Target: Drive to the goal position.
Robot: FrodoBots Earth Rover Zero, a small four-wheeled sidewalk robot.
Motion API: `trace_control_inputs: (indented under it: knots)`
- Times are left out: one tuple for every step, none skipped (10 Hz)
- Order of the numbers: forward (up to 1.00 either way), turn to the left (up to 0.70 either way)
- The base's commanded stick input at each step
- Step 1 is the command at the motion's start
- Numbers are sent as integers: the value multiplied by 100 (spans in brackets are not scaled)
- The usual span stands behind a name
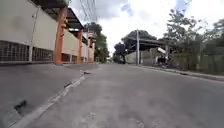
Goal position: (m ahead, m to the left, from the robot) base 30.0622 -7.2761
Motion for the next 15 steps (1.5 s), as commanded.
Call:
trace_control_inputs:
  knots:
    - [100,-2]
    - [100,-2]
    - [100,-2]
    - [100,-2]
    - [100,-3]
    - [100,-3]
    - [100,-3]
    - [100,-3]
    - [100,-3]
    - [100,-1]
    - [100,0]
    - [100,0]
    - [100,0]
    - [100,0]
    - [100,0]
